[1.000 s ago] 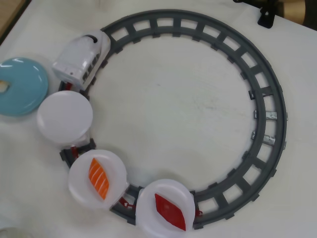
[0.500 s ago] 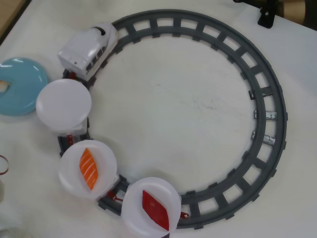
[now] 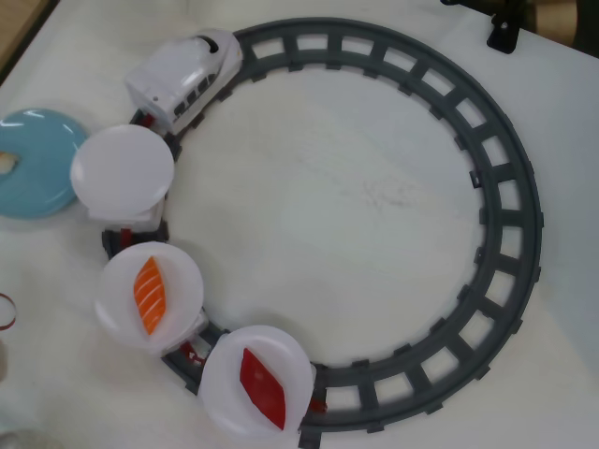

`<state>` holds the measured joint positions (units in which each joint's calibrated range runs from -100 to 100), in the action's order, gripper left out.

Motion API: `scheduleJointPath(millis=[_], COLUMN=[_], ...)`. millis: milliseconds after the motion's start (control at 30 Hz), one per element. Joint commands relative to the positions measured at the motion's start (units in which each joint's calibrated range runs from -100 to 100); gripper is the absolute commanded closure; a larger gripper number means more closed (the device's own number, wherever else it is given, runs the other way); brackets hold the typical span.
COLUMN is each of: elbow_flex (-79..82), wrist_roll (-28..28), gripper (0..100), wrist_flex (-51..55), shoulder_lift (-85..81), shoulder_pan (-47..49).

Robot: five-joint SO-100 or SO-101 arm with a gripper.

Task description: Pick up the sushi from the Shinkansen and put it on the blue dish

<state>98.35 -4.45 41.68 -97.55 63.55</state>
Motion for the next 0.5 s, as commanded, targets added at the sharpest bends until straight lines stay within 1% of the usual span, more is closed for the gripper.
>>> scheduleJointPath(millis=[0,467], elbow_flex=[1.11,1.11], wrist_roll=[-0.26,-0.31], gripper=[81,81], wrist_flex=[0.32,0.32], shoulder_lift=[-0.46,-0.37], shoulder_pan=[0.19,0.19])
